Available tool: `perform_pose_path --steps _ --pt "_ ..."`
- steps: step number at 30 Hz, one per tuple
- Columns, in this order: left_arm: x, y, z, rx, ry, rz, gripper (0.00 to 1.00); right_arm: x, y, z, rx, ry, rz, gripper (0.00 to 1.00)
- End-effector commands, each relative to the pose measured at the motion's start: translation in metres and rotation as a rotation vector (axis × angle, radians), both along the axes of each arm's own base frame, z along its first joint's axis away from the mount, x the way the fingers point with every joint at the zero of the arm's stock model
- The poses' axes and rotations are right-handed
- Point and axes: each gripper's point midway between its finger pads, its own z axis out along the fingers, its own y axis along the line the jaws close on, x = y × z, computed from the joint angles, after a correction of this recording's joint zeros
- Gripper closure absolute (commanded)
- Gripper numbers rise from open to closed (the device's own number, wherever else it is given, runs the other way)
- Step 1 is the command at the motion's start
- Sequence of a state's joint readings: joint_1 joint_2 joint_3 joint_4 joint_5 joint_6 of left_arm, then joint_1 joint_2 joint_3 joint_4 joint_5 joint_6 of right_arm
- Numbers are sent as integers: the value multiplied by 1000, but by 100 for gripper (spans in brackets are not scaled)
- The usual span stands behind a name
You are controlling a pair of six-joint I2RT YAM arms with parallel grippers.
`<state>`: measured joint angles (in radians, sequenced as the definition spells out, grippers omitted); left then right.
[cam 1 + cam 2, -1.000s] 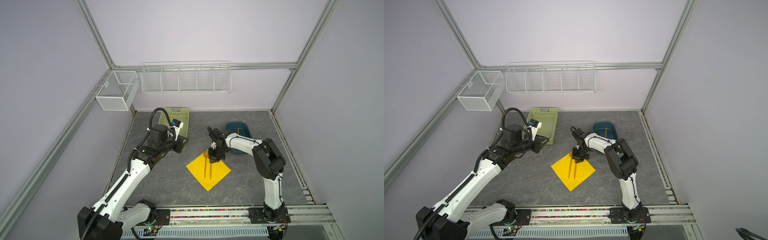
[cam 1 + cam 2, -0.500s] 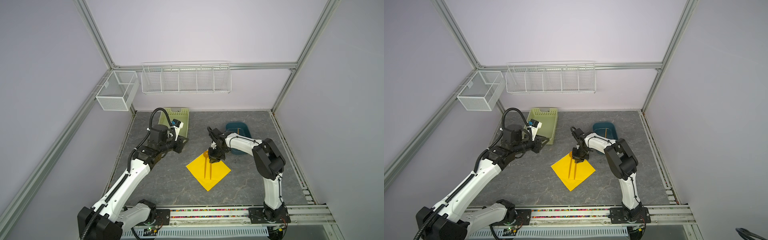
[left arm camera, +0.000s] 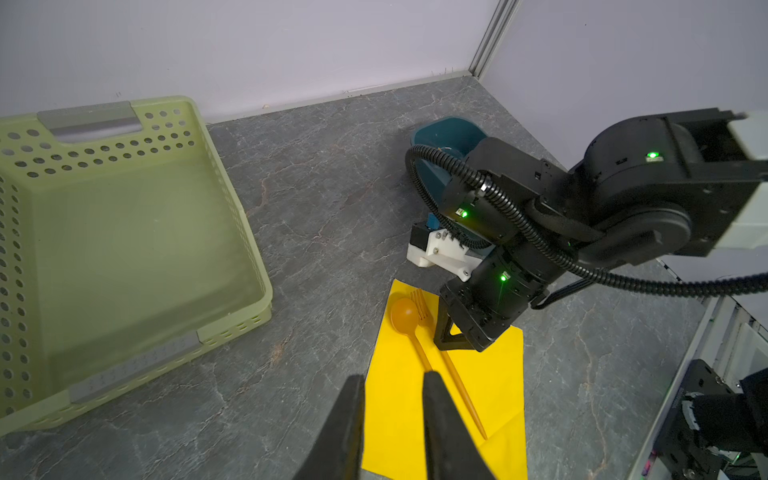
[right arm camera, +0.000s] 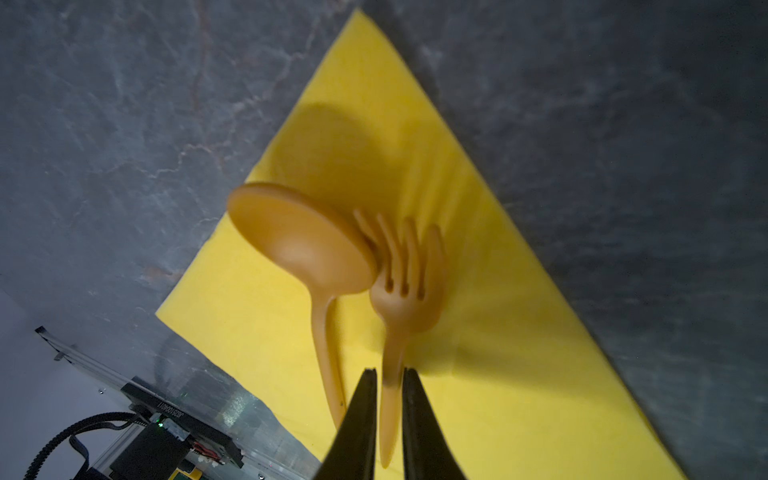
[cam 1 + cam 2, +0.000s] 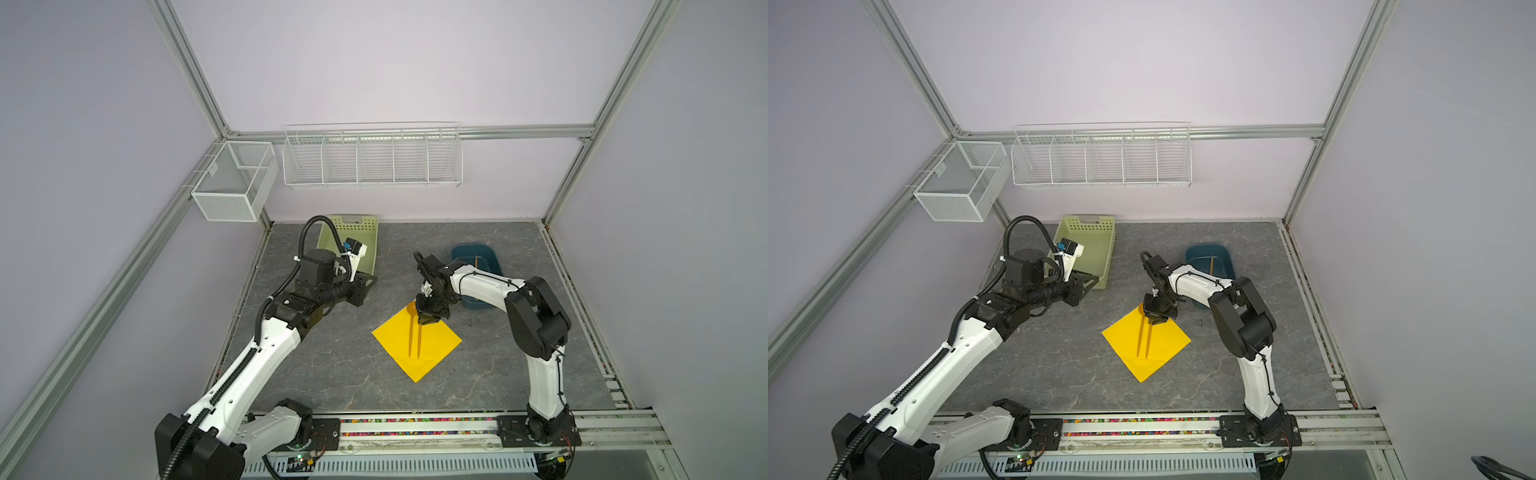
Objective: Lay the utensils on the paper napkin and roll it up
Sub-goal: 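Hold the fork down on the napkin next to the spoon with the right gripper, then release the fork and move the right gripper over the teal tub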
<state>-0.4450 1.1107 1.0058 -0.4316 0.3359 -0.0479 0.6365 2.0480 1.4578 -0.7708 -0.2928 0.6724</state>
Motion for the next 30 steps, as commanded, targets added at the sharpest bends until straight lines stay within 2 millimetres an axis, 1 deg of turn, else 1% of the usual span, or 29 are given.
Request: perform_pose_path --steps 1,7,10,16,20,22,23,25,28,30 --pt "-1 3 1 9 -13 4 74 -2 -4 -2 -26 16 -2 81" --pt "-1 3 2 9 -14 4 74 -2 -5 5 -26 5 -7 80" --pt "-1 3 1 10 -13 4 74 -1 -6 13 -22 -8 -9 79" --pt "0 3 0 14 -11 4 74 7 -8 43 -14 -64 -5 78" --pt "1 3 0 14 -11 5 74 15 -16 66 -20 -107 -4 78" --pt "1 3 -1 15 -10 5 74 23 -20 78 -16 -139 -4 78" --pt "2 2 0 14 -10 5 74 21 -29 84 -35 -131 -4 78" --pt "2 2 -1 14 -10 5 74 28 -39 94 -46 -152 -11 78" --pt "2 3 -1 14 -11 6 74 39 -61 105 -68 -173 -31 78" --pt "2 3 -1 17 -11 9 74 49 -79 110 -79 -187 -58 77"
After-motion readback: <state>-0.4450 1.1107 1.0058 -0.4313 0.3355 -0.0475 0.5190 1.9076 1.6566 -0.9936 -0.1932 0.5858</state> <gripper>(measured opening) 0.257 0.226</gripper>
